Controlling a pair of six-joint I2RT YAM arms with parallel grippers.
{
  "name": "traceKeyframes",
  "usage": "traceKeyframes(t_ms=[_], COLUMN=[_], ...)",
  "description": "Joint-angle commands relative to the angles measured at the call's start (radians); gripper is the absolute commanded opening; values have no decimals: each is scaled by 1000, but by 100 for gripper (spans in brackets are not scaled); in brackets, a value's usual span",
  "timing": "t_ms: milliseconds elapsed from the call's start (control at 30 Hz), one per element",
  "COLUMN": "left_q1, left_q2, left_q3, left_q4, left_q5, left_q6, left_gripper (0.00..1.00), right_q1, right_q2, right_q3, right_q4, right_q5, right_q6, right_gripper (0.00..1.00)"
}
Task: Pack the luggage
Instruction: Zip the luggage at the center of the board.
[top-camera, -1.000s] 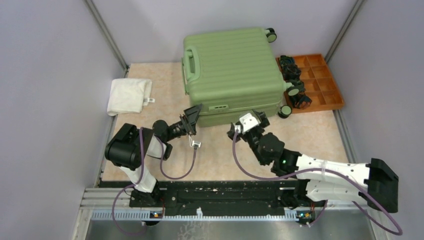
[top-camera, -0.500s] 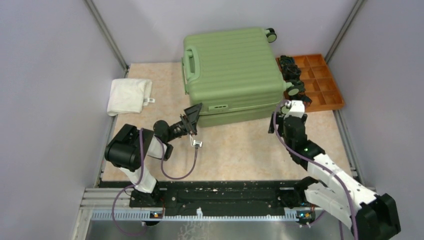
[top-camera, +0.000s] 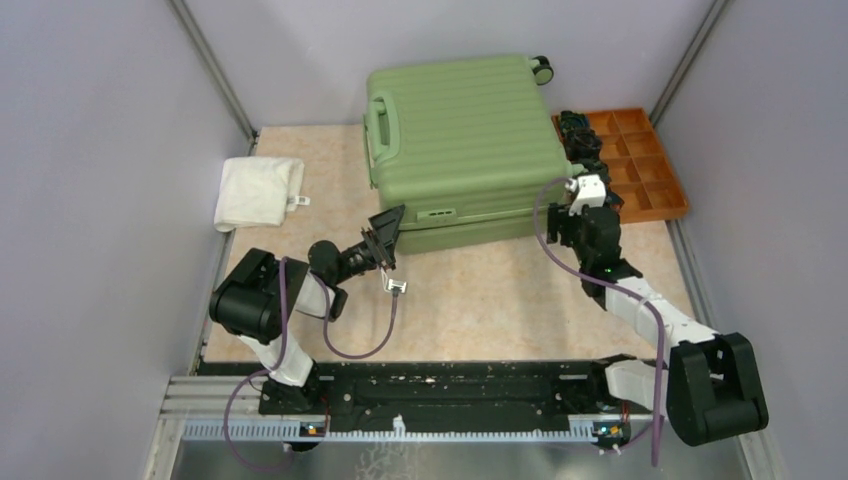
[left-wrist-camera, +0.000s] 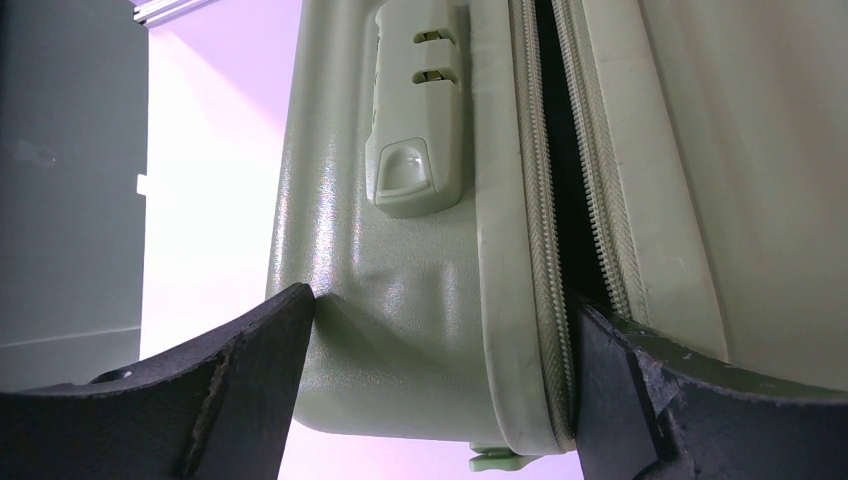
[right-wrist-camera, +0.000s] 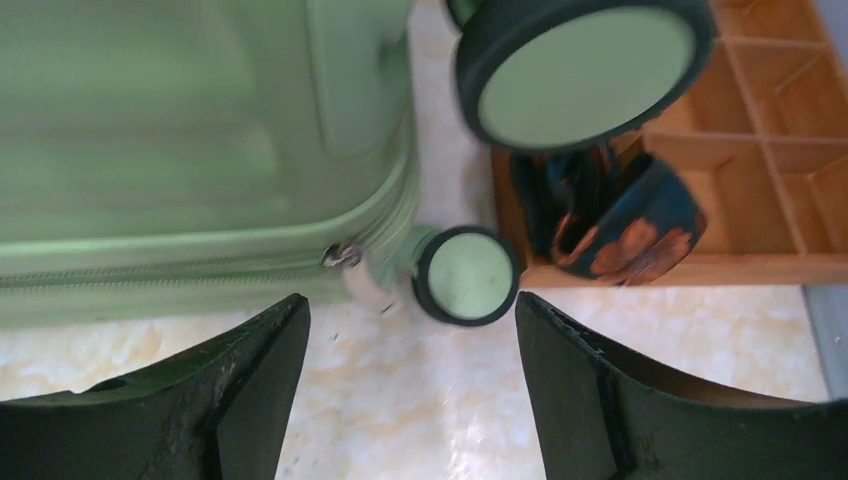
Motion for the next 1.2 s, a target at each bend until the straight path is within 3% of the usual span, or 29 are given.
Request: traceKeyframes(t_ms=[0,167,433,867,1167], left_q1=[5,5,4,3,3], left_q2=[-35,-39,-40,-24,-42], left_q3=[61,59,62,65,75], left_q4=[247,239,242,259,251], left_q5=[-116,-116,-111,-114,-126], left_q6=[-61,-61,-59,-64,-75], left_gripper=[91,91,91,91,91], right_q1=[-85,-149,-150,-150,-149], right_q2=[11,113,193,98,219], right_q3=[-17,48,61,25,97], right_q4=[252,198,208,88,128], right_q5=[-193,-351,-504,-522,-548], right_q6=[-83,-131,-152,-221,-250], right_gripper=[74,70,72,73,63])
